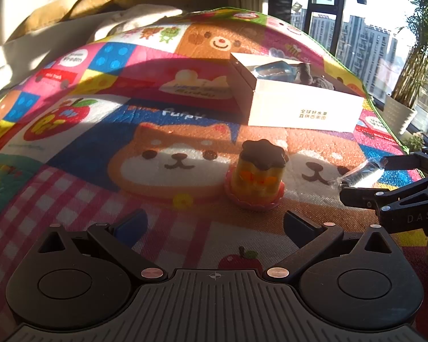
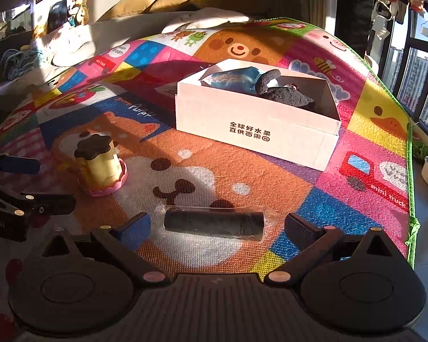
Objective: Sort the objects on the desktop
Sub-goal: 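Lower the right tool around the black cylinder, then close the right tool on the black cylinder while the left tool closes on the yellow cup toy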
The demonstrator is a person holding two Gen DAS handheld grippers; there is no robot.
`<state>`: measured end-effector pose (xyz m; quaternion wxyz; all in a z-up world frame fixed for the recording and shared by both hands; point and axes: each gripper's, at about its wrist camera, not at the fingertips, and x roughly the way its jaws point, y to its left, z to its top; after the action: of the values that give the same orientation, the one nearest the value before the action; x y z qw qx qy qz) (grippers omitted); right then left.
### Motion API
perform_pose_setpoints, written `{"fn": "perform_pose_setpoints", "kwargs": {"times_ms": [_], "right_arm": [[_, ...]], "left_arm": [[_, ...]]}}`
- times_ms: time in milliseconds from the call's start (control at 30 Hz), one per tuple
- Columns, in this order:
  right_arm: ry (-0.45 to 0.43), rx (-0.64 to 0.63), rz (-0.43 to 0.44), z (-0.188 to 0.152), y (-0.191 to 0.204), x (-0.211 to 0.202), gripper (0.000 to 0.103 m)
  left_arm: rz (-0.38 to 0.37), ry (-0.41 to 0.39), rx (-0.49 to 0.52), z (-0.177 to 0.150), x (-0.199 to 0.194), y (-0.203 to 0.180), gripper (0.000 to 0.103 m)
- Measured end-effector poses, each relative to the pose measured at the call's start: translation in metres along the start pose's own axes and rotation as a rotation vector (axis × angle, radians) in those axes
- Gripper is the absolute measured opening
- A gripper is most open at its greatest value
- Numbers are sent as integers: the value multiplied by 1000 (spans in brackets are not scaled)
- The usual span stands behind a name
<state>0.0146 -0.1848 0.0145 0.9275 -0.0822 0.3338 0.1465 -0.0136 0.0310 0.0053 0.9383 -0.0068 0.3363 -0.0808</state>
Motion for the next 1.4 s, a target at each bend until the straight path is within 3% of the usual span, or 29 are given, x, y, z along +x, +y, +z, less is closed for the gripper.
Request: {"fn": "perform_pose_setpoints", "kwargs": {"times_ms": [67,100,133,267,400,600,833,867,900,933,1233,1400], "right_arm": [[14,15,2,0,-3,5,94],[12,19,19,-1,-4,4,83],[6,24,20,-2,-5,1,81],[-53,46,-8,-11,-9,-22,81],[-117,57,14,-23,-13,-50,81],[-107,151,-36,-34,-25,-47,81],[-118,178,-16,-36,-28,-45,81],[-126,176,-19,-37,-27,-47,81],[-132,175,-23,-37,-27,-48,81],[-134,175,-23,-38,-27,-48,81],[-126,187,-13,-38,-29,-48,81],[-110,189,-15,-37,-29,-45,81]], "left_arm": [[-3,-8,2,0,-1,0,103],[-7,-14,5,0,-2,0,103],[-10,-23,10,0,-3,-1,103],[-29,-60,59,0,-8,-9,103],[-110,-66,120,-2,-11,-24,103],[-120,-40,160,-7,-15,-40,103],[-25,-32,88,17,15,-34,103],[-23,-23,88,20,20,-35,98],[-21,-18,93,22,23,-36,83],[-22,-10,98,24,27,-38,78],[-16,4,115,22,35,-43,75],[-2,-2,125,23,33,-44,61]]}}
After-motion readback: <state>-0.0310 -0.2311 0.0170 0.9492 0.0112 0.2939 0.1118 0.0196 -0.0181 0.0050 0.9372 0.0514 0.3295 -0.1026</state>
